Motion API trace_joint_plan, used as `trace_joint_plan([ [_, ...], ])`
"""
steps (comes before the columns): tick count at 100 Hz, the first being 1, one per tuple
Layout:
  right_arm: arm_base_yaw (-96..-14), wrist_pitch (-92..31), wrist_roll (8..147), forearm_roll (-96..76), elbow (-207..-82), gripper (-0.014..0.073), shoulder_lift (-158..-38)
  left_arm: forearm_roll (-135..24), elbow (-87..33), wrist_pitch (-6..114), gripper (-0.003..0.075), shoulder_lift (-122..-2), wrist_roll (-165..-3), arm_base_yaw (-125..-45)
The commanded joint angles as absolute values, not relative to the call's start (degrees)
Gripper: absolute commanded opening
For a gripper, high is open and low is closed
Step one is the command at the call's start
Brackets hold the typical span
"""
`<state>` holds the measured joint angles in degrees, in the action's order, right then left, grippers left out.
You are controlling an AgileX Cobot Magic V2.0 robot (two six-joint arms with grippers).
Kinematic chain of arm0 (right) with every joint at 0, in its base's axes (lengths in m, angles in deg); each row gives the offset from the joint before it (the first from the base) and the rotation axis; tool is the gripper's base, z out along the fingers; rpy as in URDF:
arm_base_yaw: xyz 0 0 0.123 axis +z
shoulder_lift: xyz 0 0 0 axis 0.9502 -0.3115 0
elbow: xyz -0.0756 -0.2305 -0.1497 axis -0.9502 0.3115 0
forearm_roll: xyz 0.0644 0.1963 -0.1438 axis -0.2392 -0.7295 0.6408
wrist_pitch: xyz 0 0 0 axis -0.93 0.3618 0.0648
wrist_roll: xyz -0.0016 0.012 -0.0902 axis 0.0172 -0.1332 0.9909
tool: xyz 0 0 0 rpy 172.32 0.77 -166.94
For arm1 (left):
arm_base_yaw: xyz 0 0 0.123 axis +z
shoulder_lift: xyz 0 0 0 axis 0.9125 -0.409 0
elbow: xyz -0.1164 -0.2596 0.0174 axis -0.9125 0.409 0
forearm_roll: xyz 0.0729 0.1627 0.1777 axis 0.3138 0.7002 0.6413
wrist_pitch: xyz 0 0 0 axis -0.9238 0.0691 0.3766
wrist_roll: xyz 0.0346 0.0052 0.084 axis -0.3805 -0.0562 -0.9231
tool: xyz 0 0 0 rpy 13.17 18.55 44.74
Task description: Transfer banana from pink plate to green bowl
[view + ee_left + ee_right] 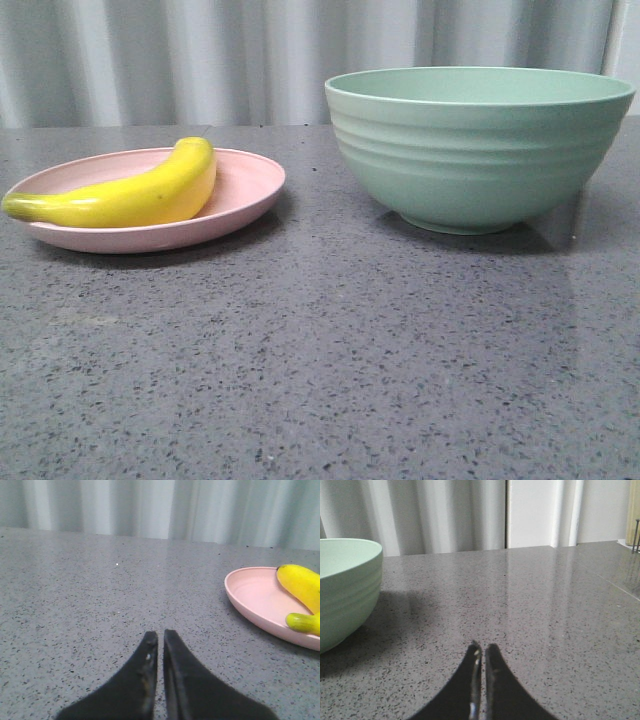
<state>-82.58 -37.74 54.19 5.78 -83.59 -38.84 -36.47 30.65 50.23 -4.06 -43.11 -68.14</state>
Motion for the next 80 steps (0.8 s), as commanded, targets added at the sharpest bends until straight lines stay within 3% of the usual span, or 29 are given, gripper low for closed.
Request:
trace_joint_plan([
  [1,-82.9,-42.9,54.5,5.7,-82.1,-0.0074,-37.8,-37.1,32.1,45.4,-0.0018,-2.2,-42.8,-68.0],
  [54,-82.8,-42.1,54.5,4.8,-83.1,-0.0074,-38.1,-42.8,31.5,45.1,-0.0019,-2.2,-42.8,-68.0],
  [80,-81.9,-33.3,54.5,0.5,-92.9,-0.0069,-44.2,-40.7,21.8,45.2,-0.0019,-4.5,-42.9,-68.0],
])
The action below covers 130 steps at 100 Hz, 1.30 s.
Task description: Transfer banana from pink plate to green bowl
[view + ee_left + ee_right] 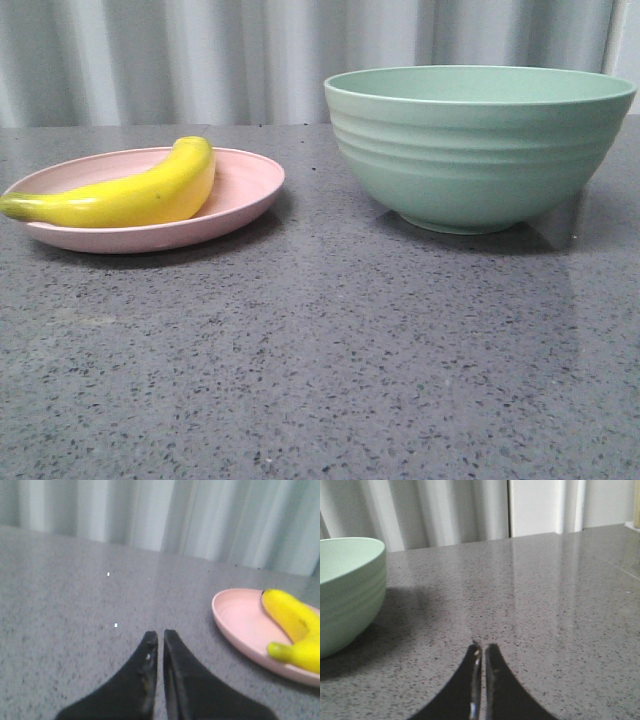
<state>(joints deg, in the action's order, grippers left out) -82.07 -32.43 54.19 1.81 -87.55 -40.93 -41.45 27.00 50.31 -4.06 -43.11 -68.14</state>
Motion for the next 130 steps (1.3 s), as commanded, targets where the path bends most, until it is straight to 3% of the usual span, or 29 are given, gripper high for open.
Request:
trace_joint_plan([
  [1,-81.9,-32.5,54.5,0.4,-93.5,-0.0069,-44.5,-40.4,21.5,45.3,-0.0019,-5.0,-42.9,-68.0],
  [24,-81.9,-23.3,54.5,-2.4,-103.7,-0.0069,-54.7,-38.2,12.5,46.8,-0.0019,-16.1,-42.9,-68.0],
  [53,-81.9,-26.2,54.5,-2.4,-106.3,-0.0071,-62.1,-38.2,10.2,39.0,0.0012,-26.1,-42.9,-68.0],
  [60,-81.9,-25.8,54.5,-2.4,-106.3,-0.0071,-62.1,-38.2,10.2,36.5,0.0104,-27.3,-42.9,-68.0],
  [73,-81.9,-24.8,54.5,-2.4,-106.3,-0.0071,-62.1,-38.2,10.2,32.2,0.0397,-29.8,-42.9,-68.0],
  [80,-81.9,-24.8,54.5,-2.4,-106.3,-0.0071,-62.1,-38.2,10.2,29.3,0.047,-31.3,-42.9,-68.0],
  [95,-81.9,-24.8,54.5,-2.4,-106.3,-0.0071,-62.1,-38.2,10.0,24.3,0.0468,-35.0,-42.9,-68.0],
  [106,-81.9,-24.8,54.5,-2.4,-106.3,-0.0071,-62.1,-36.3,7.5,27.3,0.0463,-38.2,-42.9,-70.1],
  [130,-81.9,-24.9,54.5,-2.4,-106.3,-0.0072,-62.1,-33.6,-2.2,35.2,0.0463,-49.2,-42.9,-82.1],
])
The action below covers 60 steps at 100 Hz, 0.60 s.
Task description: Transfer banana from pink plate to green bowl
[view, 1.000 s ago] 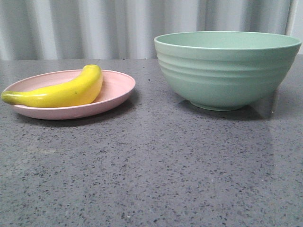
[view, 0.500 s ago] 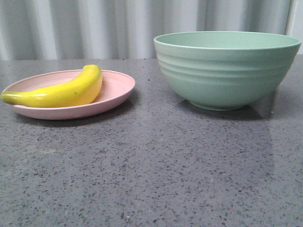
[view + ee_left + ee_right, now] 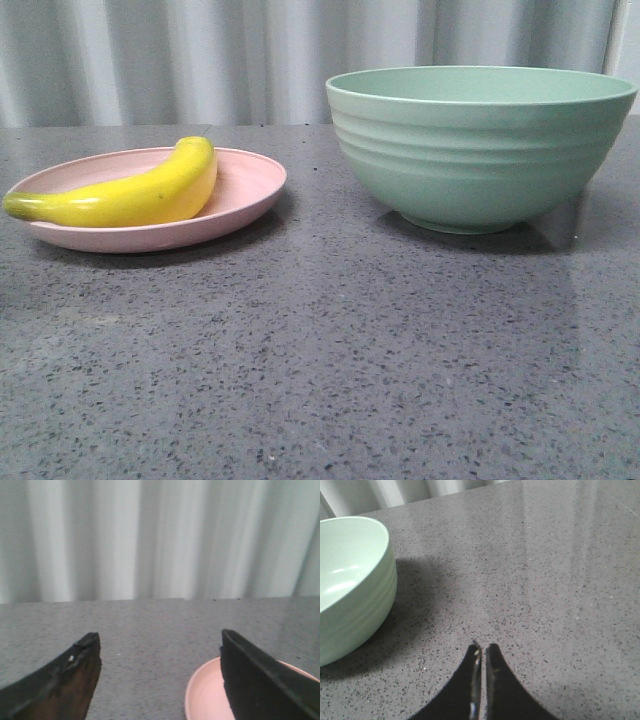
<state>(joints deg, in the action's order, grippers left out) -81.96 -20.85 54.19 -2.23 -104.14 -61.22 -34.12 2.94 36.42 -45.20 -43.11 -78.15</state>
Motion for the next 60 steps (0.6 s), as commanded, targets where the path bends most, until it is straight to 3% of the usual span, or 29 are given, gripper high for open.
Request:
trace_joint_plan([
  [1,-81.9,-24.9,54.5,-2.4,-106.3,-0.0072,-62.1,-33.6,-2.8,35.4,0.0463,-49.5,-42.9,-82.8],
  [26,-81.9,-24.9,54.5,-2.4,-106.3,-0.0072,-62.1,-33.6,-14.7,53.1,0.0463,-63.0,-42.9,-93.3],
  [60,-81.8,-24.9,54.5,-2.4,-106.3,-0.0072,-62.1,-34.5,-26.2,67.6,0.0463,-77.0,-42.9,-98.1],
])
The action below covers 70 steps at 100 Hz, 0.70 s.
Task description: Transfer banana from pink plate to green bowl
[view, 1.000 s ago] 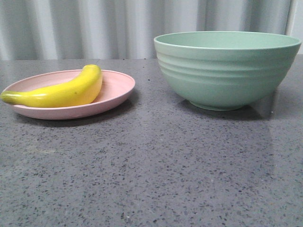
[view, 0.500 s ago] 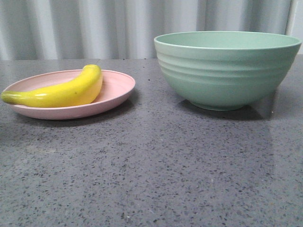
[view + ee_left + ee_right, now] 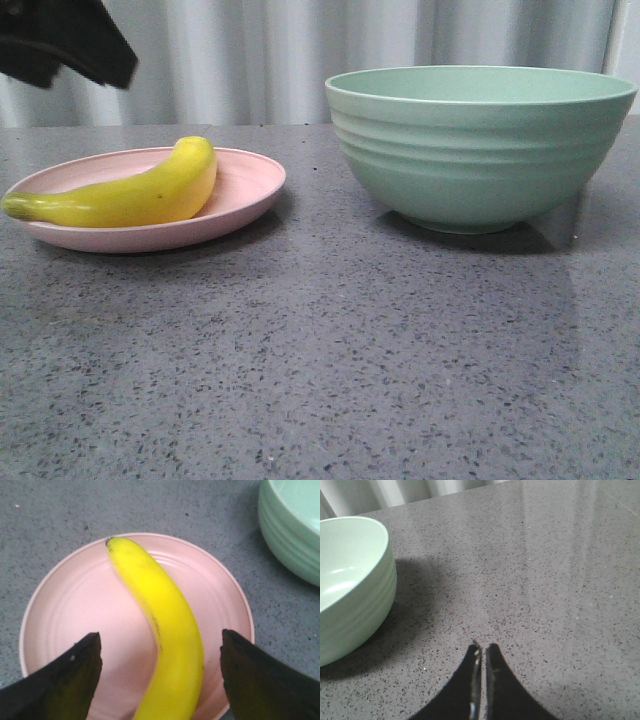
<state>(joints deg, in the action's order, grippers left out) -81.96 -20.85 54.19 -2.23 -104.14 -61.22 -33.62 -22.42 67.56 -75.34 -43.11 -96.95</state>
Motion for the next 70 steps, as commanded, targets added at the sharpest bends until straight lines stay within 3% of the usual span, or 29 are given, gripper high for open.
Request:
trace_joint_plan([
  [1,-81.8,-24.9,54.5,-2.4,-106.3,-0.0072,-62.1,-34.5,-26.4,67.6,0.0463,-77.0,-42.9,-98.1],
  [58,-81.6,-24.9,54.5,-2.4,-106.3,-0.0072,-62.1,-34.6,-29.5,72.0,0.0462,-88.5,-42.9,-98.7],
  [70,-81.6,-24.0,54.5,-2.4,-106.3,-0.0072,-62.1,-34.6,-29.5,72.0,0.04,-88.8,-42.9,-98.7],
])
